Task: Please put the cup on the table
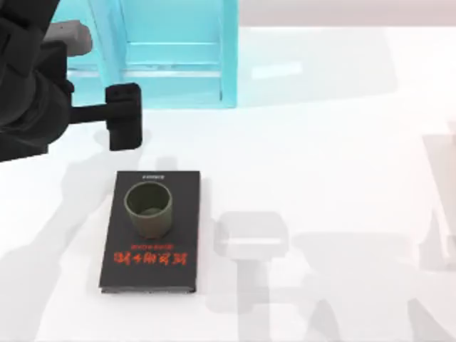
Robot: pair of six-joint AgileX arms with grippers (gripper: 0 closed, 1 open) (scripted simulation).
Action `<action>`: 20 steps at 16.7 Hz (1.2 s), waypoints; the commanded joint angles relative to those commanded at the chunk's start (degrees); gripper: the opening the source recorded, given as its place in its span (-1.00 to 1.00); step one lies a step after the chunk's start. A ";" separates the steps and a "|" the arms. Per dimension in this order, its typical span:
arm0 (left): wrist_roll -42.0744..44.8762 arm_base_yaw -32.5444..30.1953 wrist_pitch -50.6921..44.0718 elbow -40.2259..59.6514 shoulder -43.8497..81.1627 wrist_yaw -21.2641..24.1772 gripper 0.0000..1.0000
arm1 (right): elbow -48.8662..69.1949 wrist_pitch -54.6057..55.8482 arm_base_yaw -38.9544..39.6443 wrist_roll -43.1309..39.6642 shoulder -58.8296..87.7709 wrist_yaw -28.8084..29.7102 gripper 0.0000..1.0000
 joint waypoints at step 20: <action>-8.87 -9.99 -19.20 26.79 33.84 0.13 1.00 | 0.00 0.00 0.00 0.00 0.00 0.00 1.00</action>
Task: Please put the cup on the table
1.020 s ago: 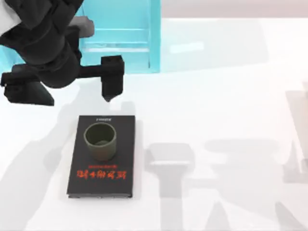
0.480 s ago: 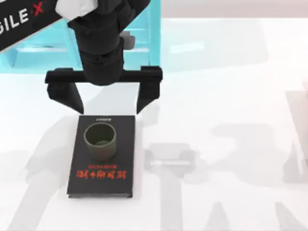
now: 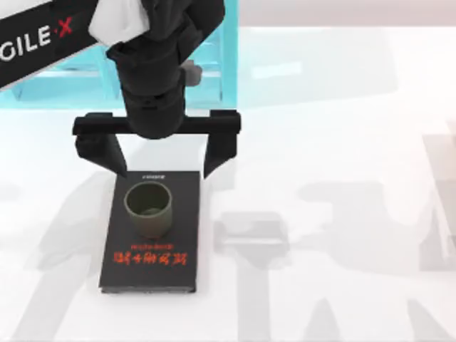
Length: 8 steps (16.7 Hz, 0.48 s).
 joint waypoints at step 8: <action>0.01 0.00 17.33 -14.38 2.67 0.02 1.00 | 0.00 0.00 0.00 0.00 0.00 0.00 1.00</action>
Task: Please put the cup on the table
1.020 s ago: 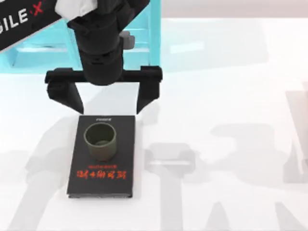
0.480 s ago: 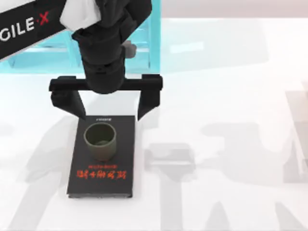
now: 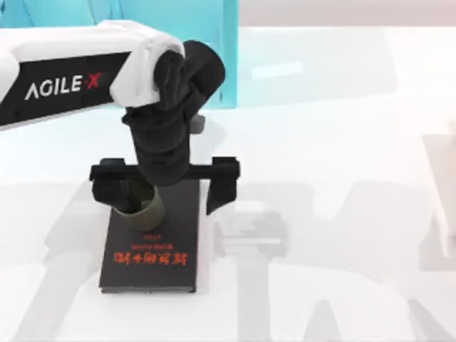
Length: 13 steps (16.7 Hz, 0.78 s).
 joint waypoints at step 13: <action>0.00 0.00 0.02 -0.02 0.01 0.00 -0.51 | 0.00 0.00 0.00 0.00 0.00 0.00 1.00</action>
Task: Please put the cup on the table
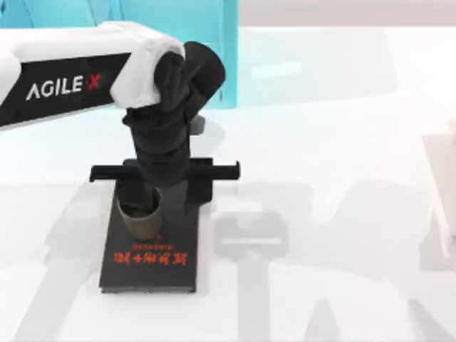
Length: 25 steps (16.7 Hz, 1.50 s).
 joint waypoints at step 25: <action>-0.04 -0.04 -10.48 7.93 -2.27 -0.02 -1.00 | 0.00 0.00 0.00 0.00 0.00 0.00 1.00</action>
